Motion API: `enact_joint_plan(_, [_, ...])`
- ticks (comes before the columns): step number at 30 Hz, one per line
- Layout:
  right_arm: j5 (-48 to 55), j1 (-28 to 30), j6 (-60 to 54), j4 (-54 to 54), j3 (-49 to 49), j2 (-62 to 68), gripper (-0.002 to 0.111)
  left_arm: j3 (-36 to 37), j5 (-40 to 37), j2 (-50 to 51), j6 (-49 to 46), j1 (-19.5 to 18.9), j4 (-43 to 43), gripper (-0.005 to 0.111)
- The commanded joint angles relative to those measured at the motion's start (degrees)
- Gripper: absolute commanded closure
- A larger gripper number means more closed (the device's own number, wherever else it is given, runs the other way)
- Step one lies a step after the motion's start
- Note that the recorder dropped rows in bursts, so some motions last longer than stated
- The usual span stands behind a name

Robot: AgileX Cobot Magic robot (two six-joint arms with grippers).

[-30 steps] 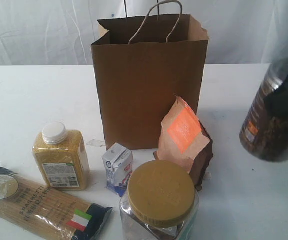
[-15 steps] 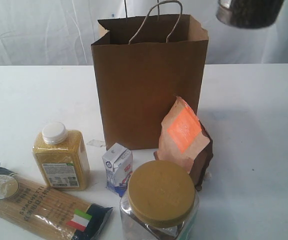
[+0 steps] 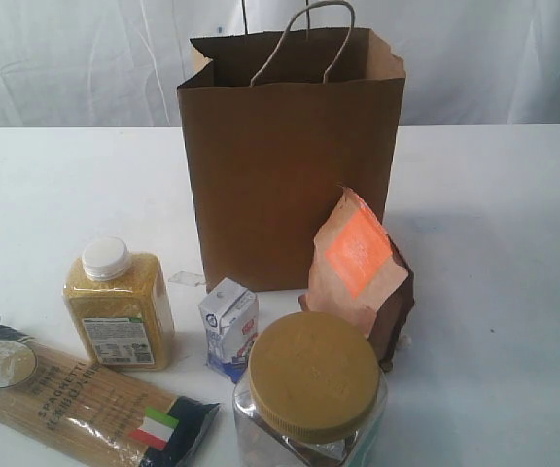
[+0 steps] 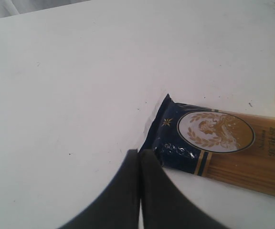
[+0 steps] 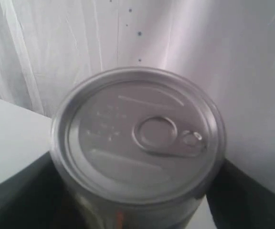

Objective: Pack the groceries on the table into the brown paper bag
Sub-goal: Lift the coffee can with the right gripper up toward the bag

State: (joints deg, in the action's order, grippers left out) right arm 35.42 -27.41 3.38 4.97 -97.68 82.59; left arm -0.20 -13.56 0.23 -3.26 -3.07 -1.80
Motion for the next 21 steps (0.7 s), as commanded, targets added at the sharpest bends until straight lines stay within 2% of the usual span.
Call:
enact_joint_plan(1, [-2.6,0.0,-0.7,0.9,-0.9,0.2,0.055,0.2,0.0,-0.2,0.5,0.4,0.0,0.107])
enact_joint_plan(9, [-3.5,0.0,-0.7,-2.1,1.0,-2.1,0.055,0.2,0.2,-0.2,0.5,0.4,0.0,0.107])
enact_joint_plan(16, [-21.1,0.0,-3.4,-5.6,14.8,-6.8,0.055,0.2,0.2,-0.2,0.5,0.4,0.0,0.107])
enact_joint_plan(21, [-27.6,0.0,-3.4,-7.7,17.2,-5.8,0.055,0.2,0.2,-0.2,0.5,0.4,0.0,0.107])
